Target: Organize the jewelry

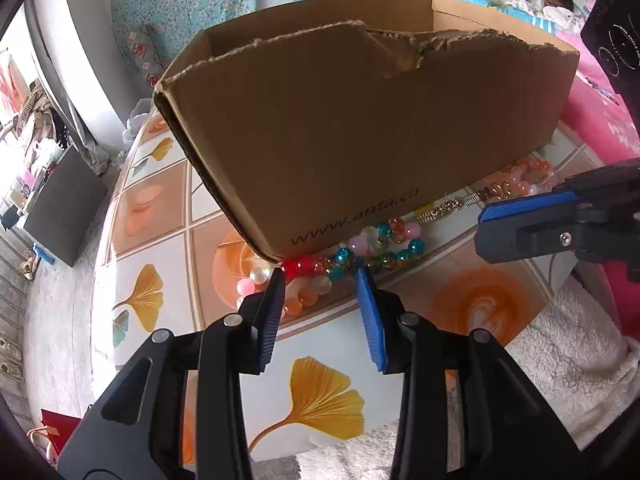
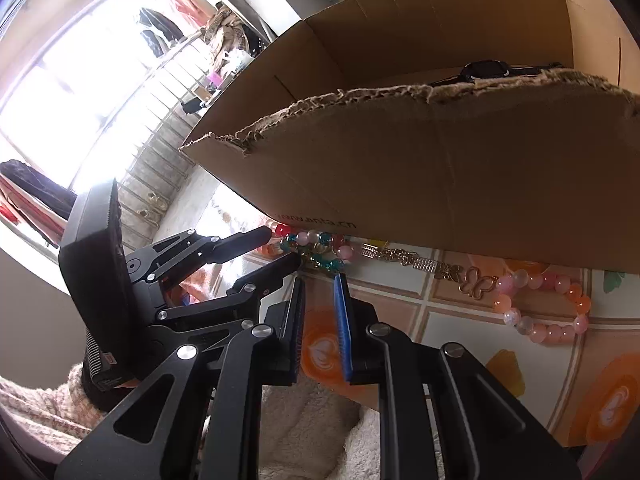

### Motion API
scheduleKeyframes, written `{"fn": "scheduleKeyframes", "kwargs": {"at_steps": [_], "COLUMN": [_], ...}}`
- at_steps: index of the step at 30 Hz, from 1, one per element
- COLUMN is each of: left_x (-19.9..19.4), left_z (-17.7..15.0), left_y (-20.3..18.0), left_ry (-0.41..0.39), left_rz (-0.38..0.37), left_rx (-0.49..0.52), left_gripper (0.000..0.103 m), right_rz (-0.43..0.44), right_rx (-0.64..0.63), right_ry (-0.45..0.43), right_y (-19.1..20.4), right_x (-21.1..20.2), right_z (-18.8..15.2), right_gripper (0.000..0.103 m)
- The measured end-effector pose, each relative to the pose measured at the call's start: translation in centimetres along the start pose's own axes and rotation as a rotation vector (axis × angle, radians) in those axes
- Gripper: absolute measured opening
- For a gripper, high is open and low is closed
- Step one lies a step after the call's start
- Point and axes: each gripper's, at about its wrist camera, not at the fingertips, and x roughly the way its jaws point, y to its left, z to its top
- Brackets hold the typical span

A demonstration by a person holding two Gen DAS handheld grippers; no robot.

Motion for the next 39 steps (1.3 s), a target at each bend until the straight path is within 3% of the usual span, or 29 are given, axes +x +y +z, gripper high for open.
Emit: {"fn": "scheduleKeyframes", "kwargs": {"at_steps": [1,7,13,17,20,23,25,26,33,39], "left_x": [0.1,0.3,-1.3,-3.1,-4.8,-6.1,-5.9,-5.5,-0.8,-0.8], "left_z": [0.1,0.6,1.3,2.2,2.4,2.7,2.5,2.2,-1.7,-2.5], "left_y": [0.1,0.4,1.3,1.9,2.1,2.6,3.3,3.8,5.1,5.6], "left_ry": [0.004,0.014,-0.035,-0.072,-0.1,-0.139,-0.143,-0.141,-0.025,-0.033], "left_rz": [-0.009,-0.012,-0.09,-0.204,-0.344,-0.54,-0.619,-0.629,-0.517,-0.464], "left_rx": [-0.002,0.007,-0.06,-0.144,-0.223,-0.307,-0.377,-0.411,-0.573,-0.578], "left_gripper": [0.035,0.009,0.009,0.008,0.008,0.009,0.009,0.009,0.008,0.009], "right_rz": [-0.001,0.004,-0.001,-0.002,-0.006,-0.003,-0.005,-0.005,-0.019,-0.043], "right_rx": [0.004,0.02,0.026,0.035,0.04,0.049,0.053,0.056,0.063,0.005], "right_ry": [0.0,-0.001,-0.012,-0.021,-0.031,-0.044,-0.052,-0.055,-0.03,0.003], "right_y": [0.1,0.0,-0.1,-0.4,-0.5,-0.7,-0.9,-1.1,-1.3,0.3], "right_x": [0.3,0.4,-0.1,-0.6,-1.2,-1.9,-2.4,-2.5,-2.0,-0.6], "right_z": [0.0,-0.1,-0.4,-0.7,-1.0,-1.3,-1.5,-1.7,-2.5,-2.6], "right_gripper": [0.016,0.016,0.016,0.016,0.016,0.016,0.016,0.016,0.016,0.016]}}
